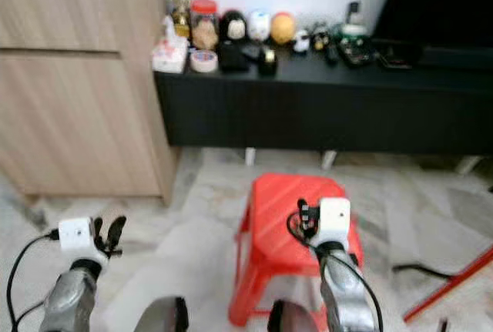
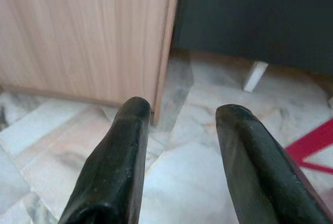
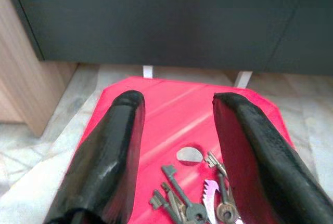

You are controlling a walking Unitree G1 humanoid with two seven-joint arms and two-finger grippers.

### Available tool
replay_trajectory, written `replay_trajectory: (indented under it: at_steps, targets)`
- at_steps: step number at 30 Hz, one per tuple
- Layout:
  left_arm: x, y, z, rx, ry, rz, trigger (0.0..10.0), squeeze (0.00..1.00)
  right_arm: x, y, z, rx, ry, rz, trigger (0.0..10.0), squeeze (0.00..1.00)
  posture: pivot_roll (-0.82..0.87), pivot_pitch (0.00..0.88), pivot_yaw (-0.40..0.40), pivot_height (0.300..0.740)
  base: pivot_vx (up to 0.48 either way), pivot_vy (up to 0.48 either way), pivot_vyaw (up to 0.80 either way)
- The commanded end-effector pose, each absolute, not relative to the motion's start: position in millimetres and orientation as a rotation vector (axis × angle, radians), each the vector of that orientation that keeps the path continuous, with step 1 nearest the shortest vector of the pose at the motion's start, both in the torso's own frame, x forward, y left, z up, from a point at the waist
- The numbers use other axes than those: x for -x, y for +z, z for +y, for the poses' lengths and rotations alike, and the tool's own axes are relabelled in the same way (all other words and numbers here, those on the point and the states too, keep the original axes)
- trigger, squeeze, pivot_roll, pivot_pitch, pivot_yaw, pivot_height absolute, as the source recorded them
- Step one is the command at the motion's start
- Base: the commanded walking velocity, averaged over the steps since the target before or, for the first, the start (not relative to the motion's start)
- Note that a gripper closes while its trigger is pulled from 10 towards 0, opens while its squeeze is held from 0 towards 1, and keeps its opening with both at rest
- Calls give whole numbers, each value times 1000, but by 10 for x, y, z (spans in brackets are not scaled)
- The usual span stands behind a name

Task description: Hang keys on a hook

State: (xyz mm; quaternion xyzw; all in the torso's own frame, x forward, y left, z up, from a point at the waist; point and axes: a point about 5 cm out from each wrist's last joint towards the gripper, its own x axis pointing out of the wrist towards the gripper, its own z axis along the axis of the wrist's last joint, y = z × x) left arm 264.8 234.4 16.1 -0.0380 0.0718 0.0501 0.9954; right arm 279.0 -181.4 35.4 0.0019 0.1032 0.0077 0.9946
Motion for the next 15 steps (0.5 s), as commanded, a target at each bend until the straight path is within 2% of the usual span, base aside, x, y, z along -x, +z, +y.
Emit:
replay_trajectory:
  at_steps: [1,15]
  targets:
    - [-2678,166,2301,76,80,148,10000,0,-2772,339,-1900,-12,-12,214,10000,0,56,0,-83,571,0,0,0]
    - [-2684,157,2281,75,51,161,10000,0,-2785,316,-1955,-48,-70,228,10000,0,60,0,-80,571,0,0,0]
